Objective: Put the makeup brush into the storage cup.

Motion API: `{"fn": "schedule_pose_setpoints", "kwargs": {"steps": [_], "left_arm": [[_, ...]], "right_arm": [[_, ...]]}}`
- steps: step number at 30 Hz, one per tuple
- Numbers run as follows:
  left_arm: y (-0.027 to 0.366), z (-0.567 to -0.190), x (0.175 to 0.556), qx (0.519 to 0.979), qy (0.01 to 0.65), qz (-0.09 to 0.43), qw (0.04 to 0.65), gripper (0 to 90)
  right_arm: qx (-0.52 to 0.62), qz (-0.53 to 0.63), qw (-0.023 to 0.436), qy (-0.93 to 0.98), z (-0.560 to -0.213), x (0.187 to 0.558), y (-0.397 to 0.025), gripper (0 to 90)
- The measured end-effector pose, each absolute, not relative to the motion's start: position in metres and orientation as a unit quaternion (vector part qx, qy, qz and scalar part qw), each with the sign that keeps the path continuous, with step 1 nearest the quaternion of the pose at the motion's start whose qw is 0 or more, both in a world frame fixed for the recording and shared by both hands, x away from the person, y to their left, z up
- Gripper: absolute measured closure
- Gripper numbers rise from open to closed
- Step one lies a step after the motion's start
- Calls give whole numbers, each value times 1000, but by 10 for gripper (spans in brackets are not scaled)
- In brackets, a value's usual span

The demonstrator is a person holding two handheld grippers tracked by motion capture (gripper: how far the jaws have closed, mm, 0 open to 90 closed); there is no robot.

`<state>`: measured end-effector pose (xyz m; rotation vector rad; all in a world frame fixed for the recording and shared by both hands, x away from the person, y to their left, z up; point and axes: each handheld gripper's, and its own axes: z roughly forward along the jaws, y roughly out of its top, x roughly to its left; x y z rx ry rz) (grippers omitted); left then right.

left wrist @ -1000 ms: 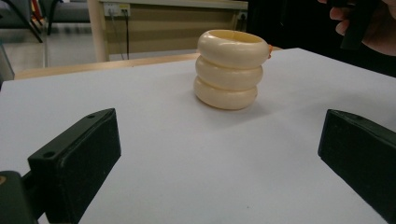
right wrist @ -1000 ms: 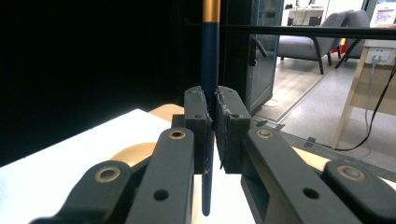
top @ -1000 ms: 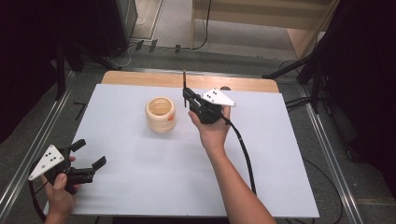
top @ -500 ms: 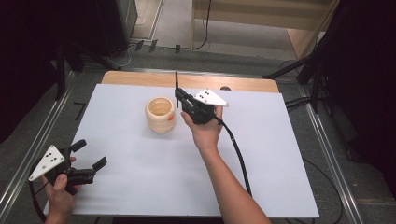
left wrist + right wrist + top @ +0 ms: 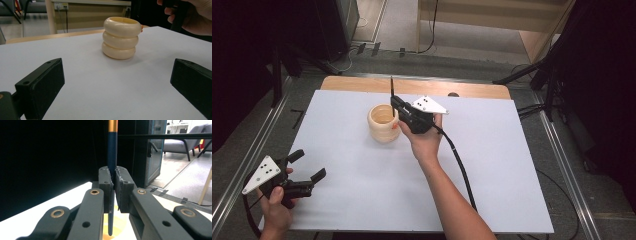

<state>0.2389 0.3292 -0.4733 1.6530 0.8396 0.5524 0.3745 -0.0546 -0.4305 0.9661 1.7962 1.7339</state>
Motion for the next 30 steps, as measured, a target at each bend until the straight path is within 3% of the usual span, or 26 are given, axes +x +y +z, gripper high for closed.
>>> {"fn": "schedule_pose_setpoints", "kwargs": {"steps": [30], "left_arm": [[333,-473,238,701,358,236,569,0]], "right_arm": [[360,608,198,680,-460,385,-34,850]]}}
